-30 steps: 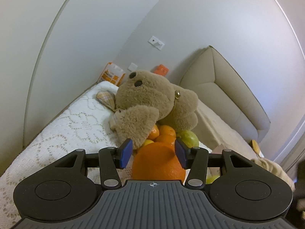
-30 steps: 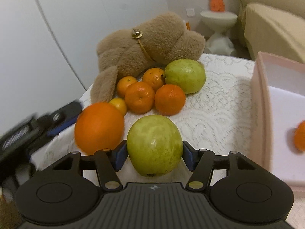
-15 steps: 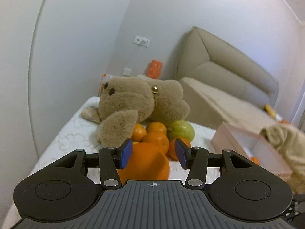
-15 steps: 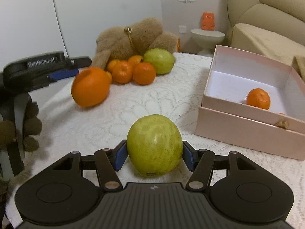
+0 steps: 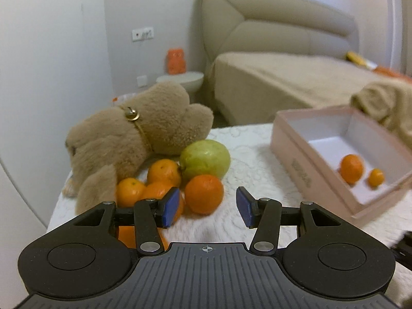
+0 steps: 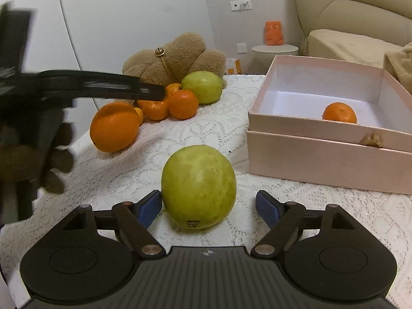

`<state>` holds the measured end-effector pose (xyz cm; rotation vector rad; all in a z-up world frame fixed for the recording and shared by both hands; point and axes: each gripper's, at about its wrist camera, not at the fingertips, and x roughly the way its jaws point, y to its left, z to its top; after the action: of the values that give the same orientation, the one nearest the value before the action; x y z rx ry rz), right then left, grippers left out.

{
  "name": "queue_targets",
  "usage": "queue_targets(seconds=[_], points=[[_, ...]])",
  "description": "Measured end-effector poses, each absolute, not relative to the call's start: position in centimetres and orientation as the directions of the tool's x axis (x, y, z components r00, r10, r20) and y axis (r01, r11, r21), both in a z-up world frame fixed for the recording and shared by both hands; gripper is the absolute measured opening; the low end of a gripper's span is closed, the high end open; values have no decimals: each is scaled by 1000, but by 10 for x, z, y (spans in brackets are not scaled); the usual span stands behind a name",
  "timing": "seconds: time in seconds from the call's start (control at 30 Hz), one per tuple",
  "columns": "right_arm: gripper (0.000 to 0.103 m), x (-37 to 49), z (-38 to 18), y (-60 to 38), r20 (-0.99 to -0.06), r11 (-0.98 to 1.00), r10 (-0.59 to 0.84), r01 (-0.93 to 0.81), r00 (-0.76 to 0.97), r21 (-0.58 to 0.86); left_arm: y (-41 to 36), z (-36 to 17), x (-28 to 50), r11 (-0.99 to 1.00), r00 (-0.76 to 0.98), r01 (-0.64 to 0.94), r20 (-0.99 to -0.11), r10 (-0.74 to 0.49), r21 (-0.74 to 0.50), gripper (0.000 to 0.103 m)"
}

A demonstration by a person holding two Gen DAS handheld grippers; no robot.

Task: Organize fruits
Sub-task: 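Close the left tool on another orange while the right tool holds the guava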

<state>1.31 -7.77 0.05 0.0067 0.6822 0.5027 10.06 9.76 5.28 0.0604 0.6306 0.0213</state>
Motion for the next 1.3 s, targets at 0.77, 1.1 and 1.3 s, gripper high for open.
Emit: queue_targets(seconds=[0.77,1.1,1.3], points=[[83,13,0,-78,-600,881,448,-441,663,171,73,30,134,966,763,-9,-623,174,259,47],[84,14,-1,-77,-599,881,448,-440,664,171,78,39,102,985,776,25,-625,90,173,46],[84,14,-1,-77,-599,881,448,-440,664,171,79,53,43,990,794,69,-607,22,127,46]])
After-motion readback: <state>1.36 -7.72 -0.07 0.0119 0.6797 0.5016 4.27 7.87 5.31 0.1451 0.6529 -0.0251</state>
